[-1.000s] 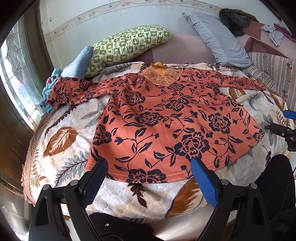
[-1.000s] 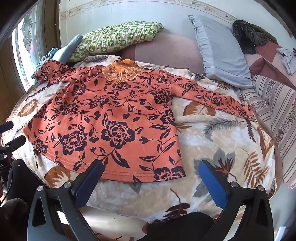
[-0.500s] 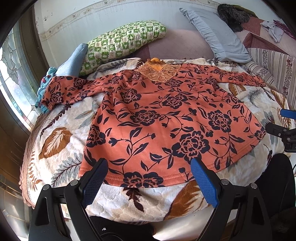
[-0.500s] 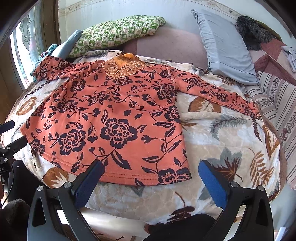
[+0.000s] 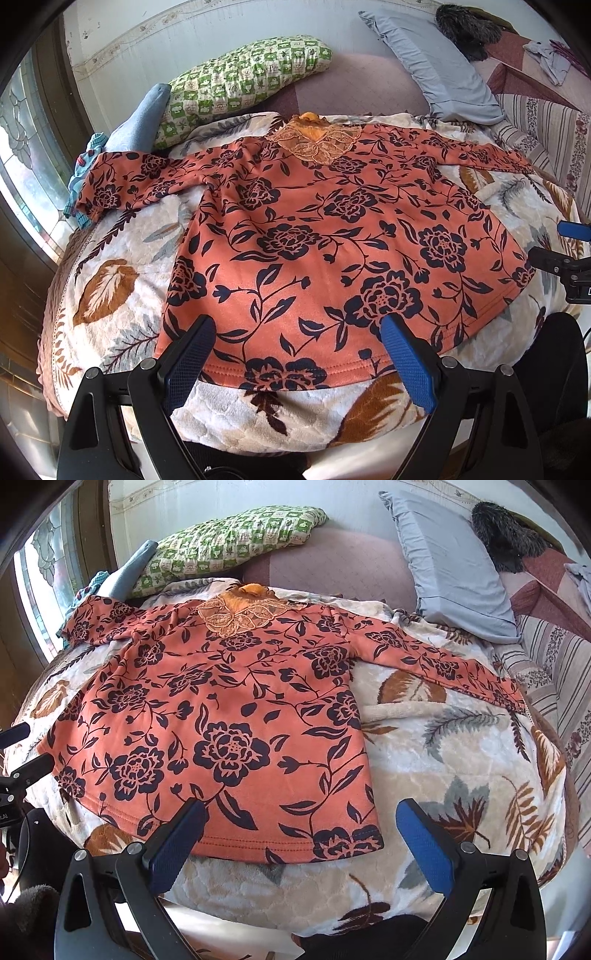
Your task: Fold small clothes
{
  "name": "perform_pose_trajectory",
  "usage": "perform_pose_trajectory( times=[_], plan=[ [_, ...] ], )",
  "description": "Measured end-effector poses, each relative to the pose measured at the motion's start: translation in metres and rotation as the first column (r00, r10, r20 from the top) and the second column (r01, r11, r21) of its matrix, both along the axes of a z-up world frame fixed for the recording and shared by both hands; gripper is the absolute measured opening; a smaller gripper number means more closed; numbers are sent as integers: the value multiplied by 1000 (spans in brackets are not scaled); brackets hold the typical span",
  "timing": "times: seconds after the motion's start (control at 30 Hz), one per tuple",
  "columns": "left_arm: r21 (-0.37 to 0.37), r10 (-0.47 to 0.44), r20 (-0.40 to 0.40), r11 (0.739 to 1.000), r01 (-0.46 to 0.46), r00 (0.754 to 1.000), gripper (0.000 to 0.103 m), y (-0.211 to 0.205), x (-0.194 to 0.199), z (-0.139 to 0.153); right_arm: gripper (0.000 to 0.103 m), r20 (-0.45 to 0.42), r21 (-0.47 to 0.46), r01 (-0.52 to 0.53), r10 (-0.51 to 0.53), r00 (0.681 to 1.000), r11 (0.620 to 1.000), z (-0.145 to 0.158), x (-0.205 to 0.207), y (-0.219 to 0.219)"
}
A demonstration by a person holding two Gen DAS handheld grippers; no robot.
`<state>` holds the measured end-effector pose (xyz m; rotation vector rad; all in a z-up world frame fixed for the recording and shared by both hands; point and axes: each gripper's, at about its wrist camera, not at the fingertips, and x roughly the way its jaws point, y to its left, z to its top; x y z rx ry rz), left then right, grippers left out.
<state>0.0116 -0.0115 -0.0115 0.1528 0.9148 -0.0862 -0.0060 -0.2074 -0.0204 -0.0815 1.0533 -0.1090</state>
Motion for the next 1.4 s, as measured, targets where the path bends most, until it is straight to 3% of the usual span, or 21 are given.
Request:
perform_pose_trajectory(
  times=[0.57, 0.83, 1.0, 1.17, 1.3, 1.4],
  plan=[
    [4, 42, -27, 999, -42, 999, 91, 0, 41, -9, 103, -22, 26, 25, -25, 999, 999, -13, 24, -16],
    [38, 141, -37, 990, -139, 989, 91, 25, 68, -14, 103, -13, 45, 92, -91, 996, 995, -17, 31, -46],
    [9, 265, -40, 964, -265, 963, 91, 72, 90, -12, 102, -35, 98, 180, -177, 984, 979, -29, 33, -84],
    [-13, 372, -84, 927, -374, 925, 91, 114, 112, -24, 102, -57, 184, 203, -195, 979, 962, -45, 36, -103],
    [-93, 371, -163, 917, -389, 914, 91, 130, 121, -45, 102, -101, 246, 178, -158, 982, 953, -63, 41, -98],
    [-151, 354, -239, 906, -395, 904, 91, 141, 126, -67, 99, -126, 243, 128, -100, 987, 961, -77, 43, -83]
  ],
)
